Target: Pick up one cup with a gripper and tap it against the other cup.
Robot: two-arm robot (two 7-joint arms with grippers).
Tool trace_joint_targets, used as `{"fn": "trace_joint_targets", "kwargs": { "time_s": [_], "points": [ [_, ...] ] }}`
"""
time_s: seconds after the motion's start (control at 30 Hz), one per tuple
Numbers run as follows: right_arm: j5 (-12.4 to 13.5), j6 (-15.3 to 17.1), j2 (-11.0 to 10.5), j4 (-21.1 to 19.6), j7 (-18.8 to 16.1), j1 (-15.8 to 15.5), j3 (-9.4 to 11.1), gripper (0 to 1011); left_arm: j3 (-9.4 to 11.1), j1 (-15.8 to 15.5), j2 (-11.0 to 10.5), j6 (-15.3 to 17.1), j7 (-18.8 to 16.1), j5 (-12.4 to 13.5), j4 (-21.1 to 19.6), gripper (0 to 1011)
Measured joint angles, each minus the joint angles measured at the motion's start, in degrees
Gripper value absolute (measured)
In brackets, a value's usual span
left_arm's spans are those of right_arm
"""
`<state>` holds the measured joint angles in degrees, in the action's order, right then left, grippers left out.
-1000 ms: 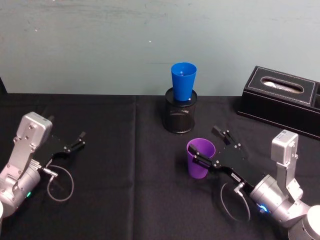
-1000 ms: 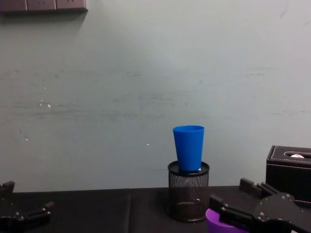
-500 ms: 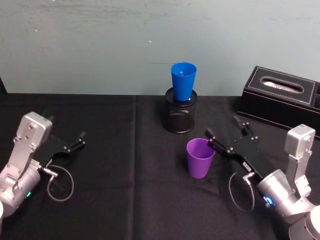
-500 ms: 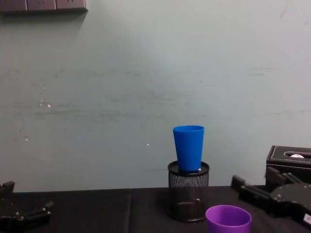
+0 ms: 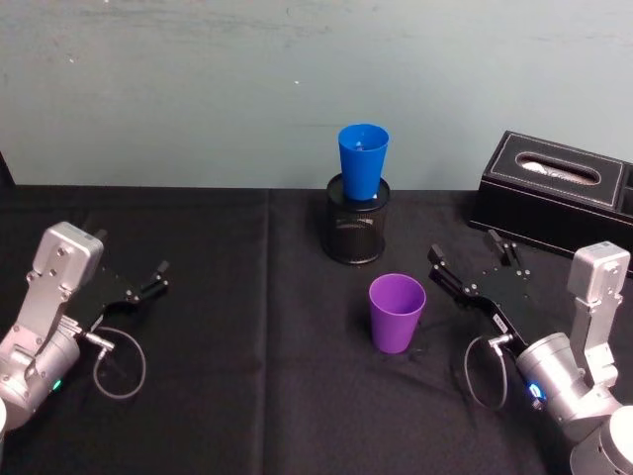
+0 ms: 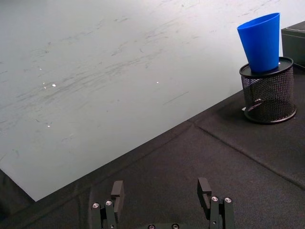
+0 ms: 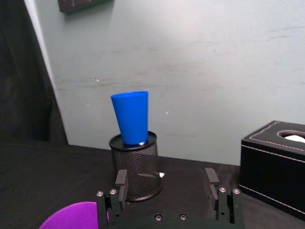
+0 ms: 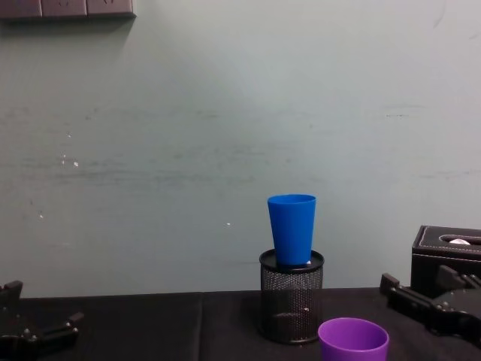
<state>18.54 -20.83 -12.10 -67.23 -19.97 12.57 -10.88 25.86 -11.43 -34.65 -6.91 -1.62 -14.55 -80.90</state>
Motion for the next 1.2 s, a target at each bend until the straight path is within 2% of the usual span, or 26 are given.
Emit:
{"fn": "trace_joint_targets", "kwargs": {
  "time_s": [0.4,0.73,0.93,1.2],
  "points": [
    [-5.99,2.67,0.96,0.53,4.58,0.16,0.59,1003,0.0,0.0,0.0,0.0,0.0,0.0,0.0,1011],
    [-9.13,5.25,1.86,1.2,7.29,0.3,1.71,1003,0.0,0.0,0.0,0.0,0.0,0.0,0.0,1011],
    [-10.05,6.0,2.18,1.41,7.47,0.35,2.18,1003,0.0,0.0,0.0,0.0,0.0,0.0,0.0,1011],
    [-10.05,6.11,2.4,1.71,6.98,0.58,2.39,1003,0.0,0.0,0.0,0.0,0.0,0.0,0.0,1012]
  ]
}}
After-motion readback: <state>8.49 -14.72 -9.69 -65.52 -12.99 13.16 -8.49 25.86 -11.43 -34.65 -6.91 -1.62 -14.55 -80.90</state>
